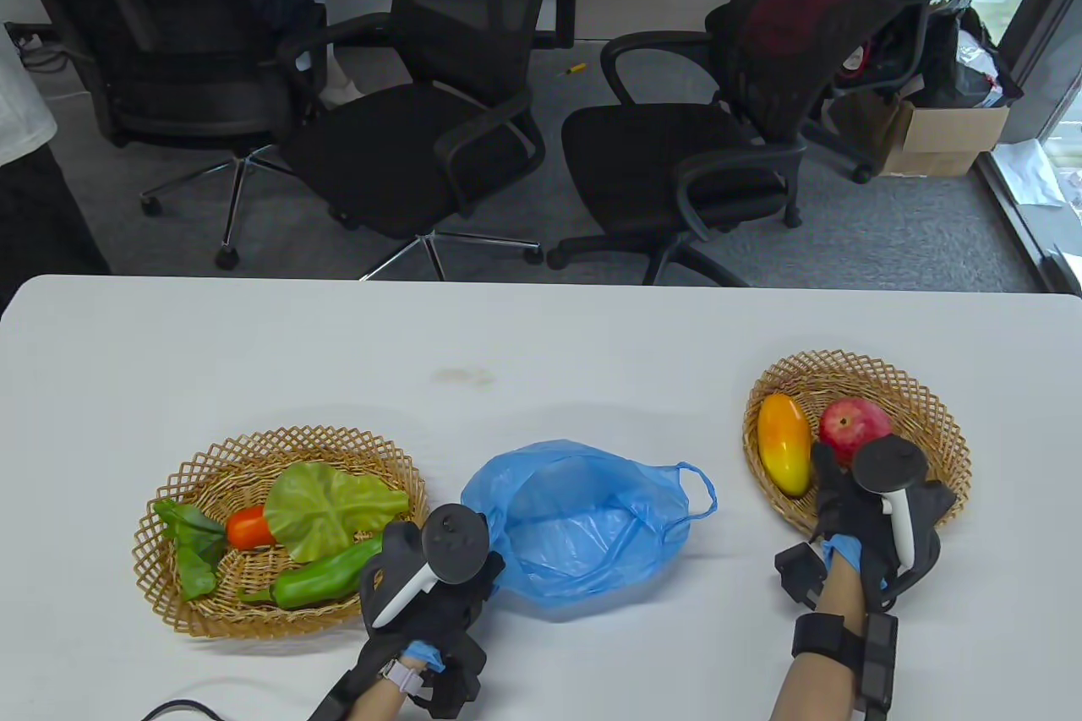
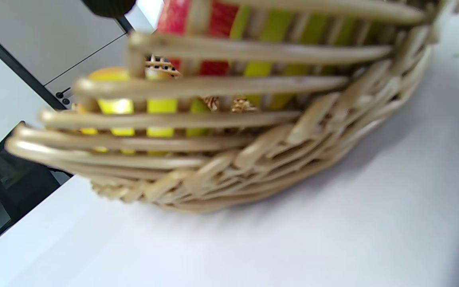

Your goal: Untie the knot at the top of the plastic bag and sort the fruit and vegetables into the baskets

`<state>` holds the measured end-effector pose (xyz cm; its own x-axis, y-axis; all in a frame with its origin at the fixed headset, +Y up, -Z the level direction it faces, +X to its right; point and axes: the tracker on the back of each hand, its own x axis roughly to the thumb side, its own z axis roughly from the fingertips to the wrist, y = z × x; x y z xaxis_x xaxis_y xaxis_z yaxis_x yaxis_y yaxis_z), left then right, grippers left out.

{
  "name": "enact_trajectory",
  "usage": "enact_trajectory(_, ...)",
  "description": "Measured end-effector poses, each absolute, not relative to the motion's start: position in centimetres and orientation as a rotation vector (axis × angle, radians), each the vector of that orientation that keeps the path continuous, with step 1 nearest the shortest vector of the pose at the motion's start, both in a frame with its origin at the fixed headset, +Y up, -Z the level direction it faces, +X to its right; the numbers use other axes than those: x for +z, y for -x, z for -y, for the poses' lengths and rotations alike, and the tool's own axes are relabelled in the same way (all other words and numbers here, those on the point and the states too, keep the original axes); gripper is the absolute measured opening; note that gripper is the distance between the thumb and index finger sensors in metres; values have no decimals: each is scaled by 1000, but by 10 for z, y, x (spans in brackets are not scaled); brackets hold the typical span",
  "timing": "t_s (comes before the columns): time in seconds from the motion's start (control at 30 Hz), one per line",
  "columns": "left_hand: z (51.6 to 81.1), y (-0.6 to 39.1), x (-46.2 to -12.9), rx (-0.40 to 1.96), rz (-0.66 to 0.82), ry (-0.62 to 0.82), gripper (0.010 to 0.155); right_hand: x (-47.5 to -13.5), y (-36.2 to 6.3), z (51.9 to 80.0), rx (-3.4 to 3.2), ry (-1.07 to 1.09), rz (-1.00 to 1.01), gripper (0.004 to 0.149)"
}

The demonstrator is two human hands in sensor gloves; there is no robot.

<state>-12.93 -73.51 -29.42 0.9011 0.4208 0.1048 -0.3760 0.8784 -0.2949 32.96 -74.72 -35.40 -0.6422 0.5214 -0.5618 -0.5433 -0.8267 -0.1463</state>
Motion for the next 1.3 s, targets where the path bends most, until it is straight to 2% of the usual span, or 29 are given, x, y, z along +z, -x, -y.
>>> enact_trajectory(0.17, 734, 132, -294, 437, 172, 271, 64, -349, -328, 738, 2403, 764, -3, 83)
enact_trajectory(0.3, 725, 136, -291, 479, 191, 267, 79, -342, -322, 723, 2439, 682, 82, 81)
enact_trajectory(0.43, 710, 141, -287, 521, 239, 272, 94, -331, -308, 697, 2558, 529, 200, 80)
enact_trajectory(0.57, 694, 144, -283, 583, 318, 258, 101, -318, -287, 671, 2642, 349, 274, 79)
enact_trajectory(0.77, 663, 148, -273, 584, 343, 51, 98, -301, -242, 638, 2787, 114, 415, 77)
enact_trajectory(0.9, 645, 145, -266, 462, 317, -184, 91, -292, -208, 625, 2896, -7, 595, 75)
enact_trajectory(0.97, 641, 143, -264, 375, 313, -245, 88, -290, -195, 623, 2938, -61, 655, 74)
enact_trajectory(1.1, 646, 139, -262, 208, 304, -297, 83, -283, -173, 628, 2977, -172, 759, 70)
enact_trajectory(1.3, 663, 138, -272, 44, 260, -257, 85, -281, -158, 641, 3058, -272, 771, 69)
